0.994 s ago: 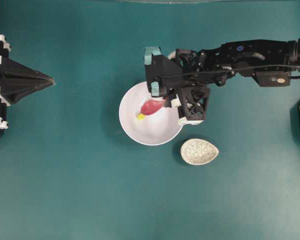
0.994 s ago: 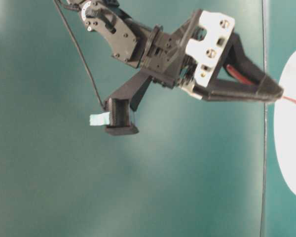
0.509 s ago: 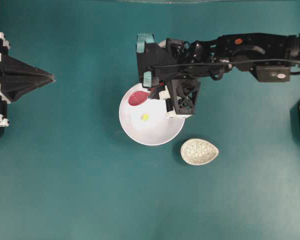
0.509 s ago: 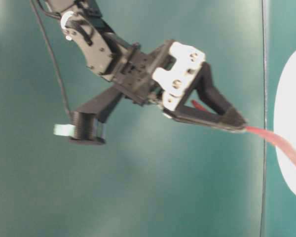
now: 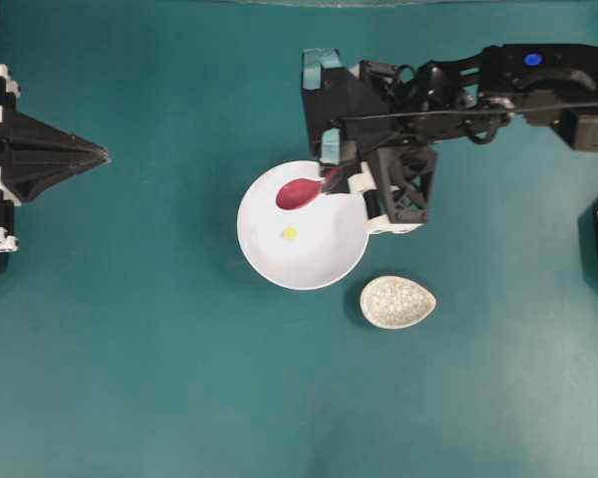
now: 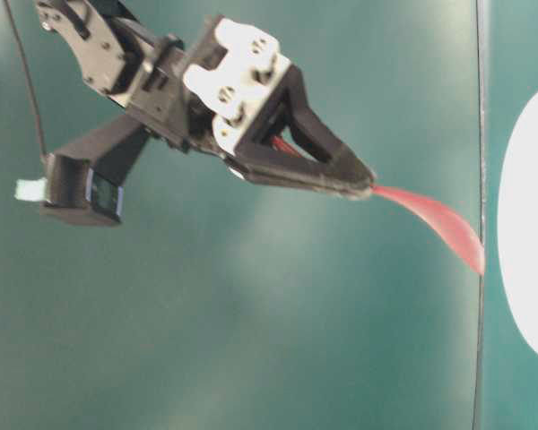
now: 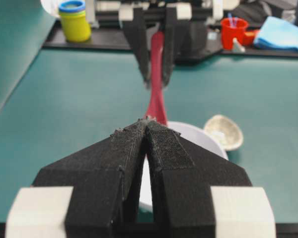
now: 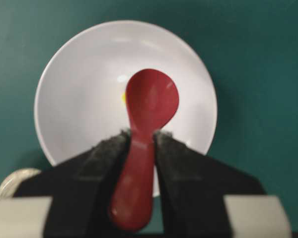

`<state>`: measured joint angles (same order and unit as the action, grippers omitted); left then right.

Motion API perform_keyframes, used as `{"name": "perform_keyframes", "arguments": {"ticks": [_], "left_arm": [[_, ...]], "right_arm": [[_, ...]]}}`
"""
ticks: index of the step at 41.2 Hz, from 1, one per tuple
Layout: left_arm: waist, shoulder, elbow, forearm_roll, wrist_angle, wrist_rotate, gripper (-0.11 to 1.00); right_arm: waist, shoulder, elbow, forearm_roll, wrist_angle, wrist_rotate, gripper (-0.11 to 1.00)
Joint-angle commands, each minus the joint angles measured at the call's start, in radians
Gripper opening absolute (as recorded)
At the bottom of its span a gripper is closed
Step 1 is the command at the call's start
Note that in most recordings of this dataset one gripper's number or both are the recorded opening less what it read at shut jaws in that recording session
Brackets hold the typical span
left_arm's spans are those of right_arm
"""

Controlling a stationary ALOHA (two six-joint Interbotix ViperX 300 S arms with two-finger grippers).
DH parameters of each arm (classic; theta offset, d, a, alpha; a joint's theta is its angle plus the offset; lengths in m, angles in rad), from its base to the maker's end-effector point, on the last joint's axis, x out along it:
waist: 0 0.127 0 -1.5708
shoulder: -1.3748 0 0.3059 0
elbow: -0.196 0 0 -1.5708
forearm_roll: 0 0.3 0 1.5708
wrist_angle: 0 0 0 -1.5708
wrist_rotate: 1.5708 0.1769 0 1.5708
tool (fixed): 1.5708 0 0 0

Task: Scoop the yellow hexagonal prism block from the bowl with a spoon using the right arm.
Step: 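Lift the empty spoon out of the bowl and carry it right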

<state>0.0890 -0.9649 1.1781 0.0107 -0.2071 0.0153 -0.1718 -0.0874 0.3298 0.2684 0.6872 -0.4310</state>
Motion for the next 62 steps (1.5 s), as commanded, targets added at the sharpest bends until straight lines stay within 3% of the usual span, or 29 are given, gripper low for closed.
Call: {"name": "perform_keyframes", "arguments": {"ticks": [1,9,29,35,38,51,62], "left_arm": [[0.003,0.006,-0.029,0.003,-0.005,0.002,0.03],[0.003,0.005,-0.029,0.003,-0.005,0.002,0.03],[0.003,0.006,-0.029,0.003,-0.006,0.002,0.03],[0.003,0.006,-0.029,0.003,-0.005,0.002,0.03],[0.003,0.006,-0.029,0.003,-0.005,0.002,0.03],[0.003,0.005,-0.029,0.003,-0.005,0.002,0.03],[0.003,0.006,-0.029,0.003,-0.005,0.002,0.03]], "right_arm": [[-0.002,-0.049,-0.015,-0.002,0.031,0.003,0.23],[-0.002,-0.089,0.015,0.000,0.081,0.006,0.23],[-0.002,-0.164,0.101,0.003,0.083,0.009,0.22],[-0.002,-0.176,0.114,0.003,0.083,0.046,0.21],[-0.002,-0.178,0.115,0.003,0.083,0.067,0.09],[0.014,-0.178,0.117,0.006,0.086,0.115,0.09],[0.078,-0.196,0.138,0.021,0.120,0.158,0.09]]}}
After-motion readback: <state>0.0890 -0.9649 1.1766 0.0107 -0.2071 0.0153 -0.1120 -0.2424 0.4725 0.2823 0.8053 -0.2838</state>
